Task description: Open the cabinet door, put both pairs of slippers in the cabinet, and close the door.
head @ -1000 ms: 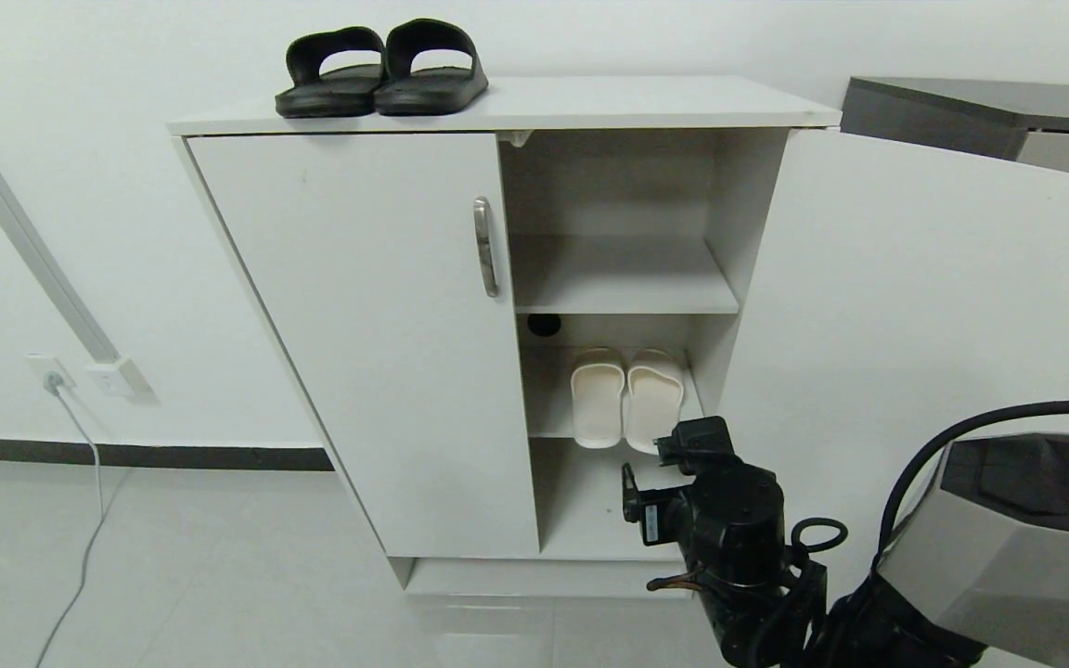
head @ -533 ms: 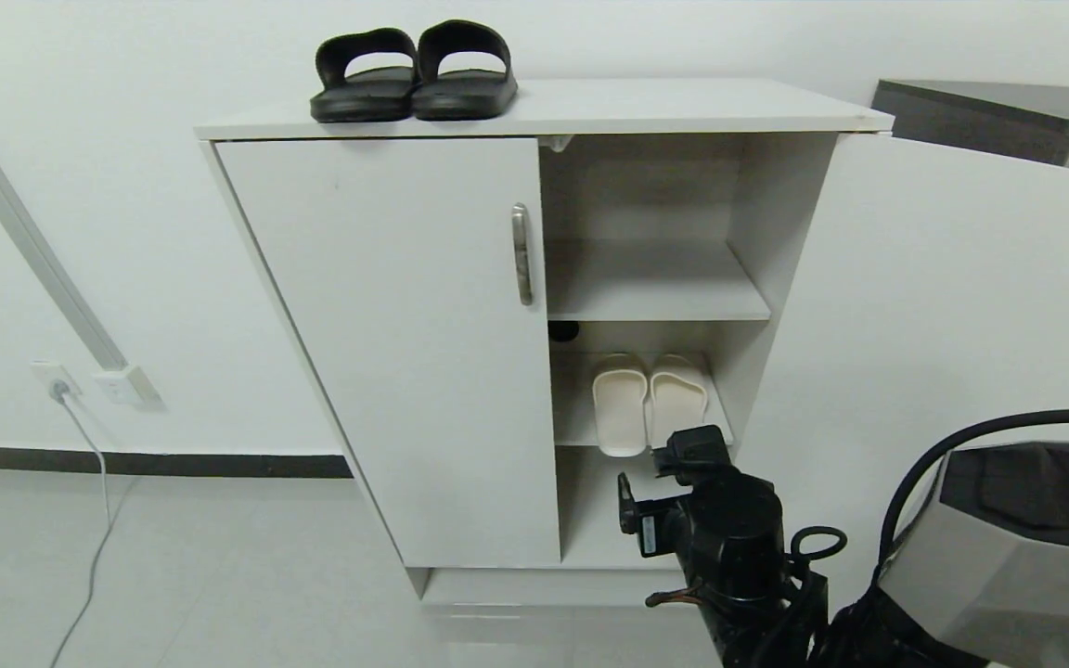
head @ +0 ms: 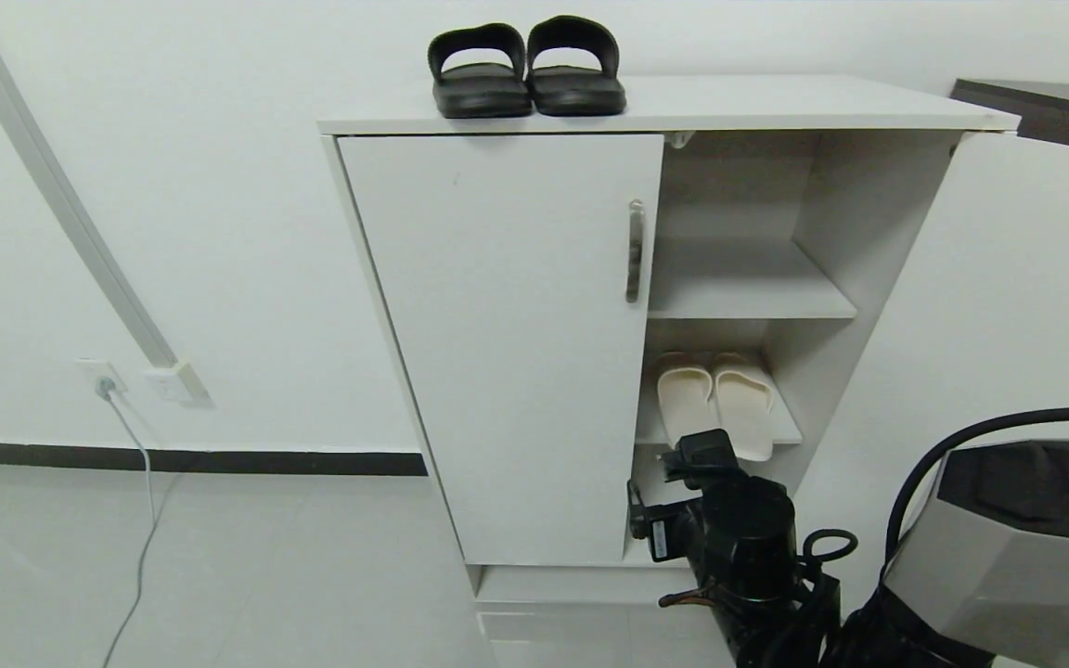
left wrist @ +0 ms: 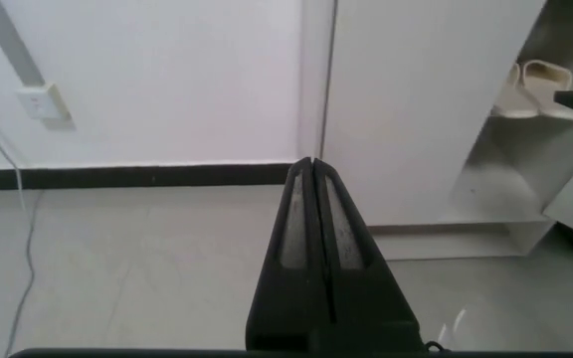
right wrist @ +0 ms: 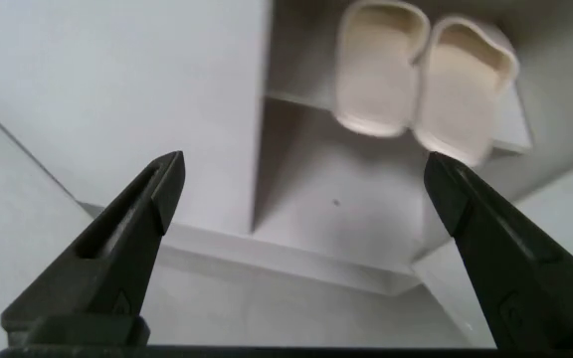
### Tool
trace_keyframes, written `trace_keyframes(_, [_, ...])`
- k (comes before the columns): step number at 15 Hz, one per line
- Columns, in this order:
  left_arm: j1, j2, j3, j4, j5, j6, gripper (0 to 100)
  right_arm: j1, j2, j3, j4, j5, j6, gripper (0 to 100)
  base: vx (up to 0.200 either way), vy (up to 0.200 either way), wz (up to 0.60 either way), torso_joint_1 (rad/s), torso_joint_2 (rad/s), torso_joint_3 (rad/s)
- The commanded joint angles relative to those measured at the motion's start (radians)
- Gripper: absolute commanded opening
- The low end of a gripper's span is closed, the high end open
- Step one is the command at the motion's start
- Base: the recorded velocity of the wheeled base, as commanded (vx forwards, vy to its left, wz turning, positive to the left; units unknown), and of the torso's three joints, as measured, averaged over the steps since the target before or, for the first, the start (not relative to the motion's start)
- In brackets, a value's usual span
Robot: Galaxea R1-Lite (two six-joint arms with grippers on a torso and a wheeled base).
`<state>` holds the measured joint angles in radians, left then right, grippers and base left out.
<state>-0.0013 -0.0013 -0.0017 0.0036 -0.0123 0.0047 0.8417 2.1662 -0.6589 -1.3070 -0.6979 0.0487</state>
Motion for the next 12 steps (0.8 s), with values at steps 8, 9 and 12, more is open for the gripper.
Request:
trace_keyframes(8, [0.000,0.001,0.000,-0.001,0.000,0.001,0,0.002,0.011,0.004,-0.024,0.015,0.000,100,0.000,0.100,0.00,0.002,0.00,0.002])
trace_keyframes(9, [0.000,0.001,0.000,-0.001,0.000,0.001,0,0.000,0.012,0.005,-0.040,0.015,-0.003,100,0.000,0.000,0.00,0.000,0.00,0.000])
trace_keyframes(12, [0.000,0.001,0.000,-0.001,0.000,0.001,0,-0.001,0.011,0.010,-0.097,0.020,-0.043,100,0.000,0.000,0.00,0.000,0.00,0.000])
